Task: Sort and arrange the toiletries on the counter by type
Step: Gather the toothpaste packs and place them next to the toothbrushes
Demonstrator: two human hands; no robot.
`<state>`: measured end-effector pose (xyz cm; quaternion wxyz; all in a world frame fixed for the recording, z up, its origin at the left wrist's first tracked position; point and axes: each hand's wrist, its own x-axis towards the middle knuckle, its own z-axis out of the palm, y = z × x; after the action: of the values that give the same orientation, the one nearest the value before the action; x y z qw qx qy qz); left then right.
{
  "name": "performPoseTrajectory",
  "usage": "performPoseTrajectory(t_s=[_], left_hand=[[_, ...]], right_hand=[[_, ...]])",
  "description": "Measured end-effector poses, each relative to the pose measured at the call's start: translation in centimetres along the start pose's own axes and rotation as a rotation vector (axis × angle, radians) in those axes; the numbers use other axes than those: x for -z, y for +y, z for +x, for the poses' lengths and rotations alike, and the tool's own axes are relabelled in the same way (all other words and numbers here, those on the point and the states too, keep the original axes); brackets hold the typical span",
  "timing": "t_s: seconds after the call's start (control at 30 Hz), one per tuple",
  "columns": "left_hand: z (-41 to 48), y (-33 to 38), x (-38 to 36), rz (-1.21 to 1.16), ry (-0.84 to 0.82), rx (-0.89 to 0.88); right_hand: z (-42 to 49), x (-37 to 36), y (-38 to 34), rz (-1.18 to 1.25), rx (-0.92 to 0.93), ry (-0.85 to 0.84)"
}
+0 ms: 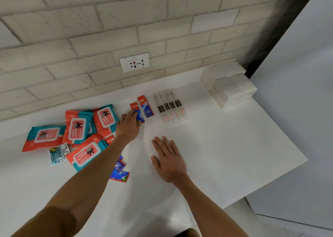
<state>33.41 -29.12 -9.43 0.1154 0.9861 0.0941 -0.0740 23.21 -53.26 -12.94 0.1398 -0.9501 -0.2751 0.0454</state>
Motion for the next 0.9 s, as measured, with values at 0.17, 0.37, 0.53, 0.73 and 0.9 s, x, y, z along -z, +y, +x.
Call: performPoseTrajectory(t_s=[0.17, 0.37, 0.53, 0.73, 0.9], left_hand=[[1.1, 0.1, 0.0, 0.024, 0.012, 0.001], [1.8, 0.0, 0.0, 0.027, 0.013, -0.012], [2.3, 0.2, 0.0, 0.028, 0.002, -0.004], [2.8, 0.1, -0.1, 0.031, -0.003, -0.006], [2.8, 0.2, 0.0, 0.015, 0.003, -0.009]], right_hand=[[0.0, 0.1, 0.1, -0.008, 0.011, 0.003], [0.0, 0.2, 0.1, -0.007, 0.013, 0.009], [0.0, 0.3, 0.1, -0.006, 0.013, -0.001], [0.0, 0.3, 0.1, -0.01, 0.01, -0.003], [0.0, 0.3, 0.0, -0.013, 0.011, -0.001]])
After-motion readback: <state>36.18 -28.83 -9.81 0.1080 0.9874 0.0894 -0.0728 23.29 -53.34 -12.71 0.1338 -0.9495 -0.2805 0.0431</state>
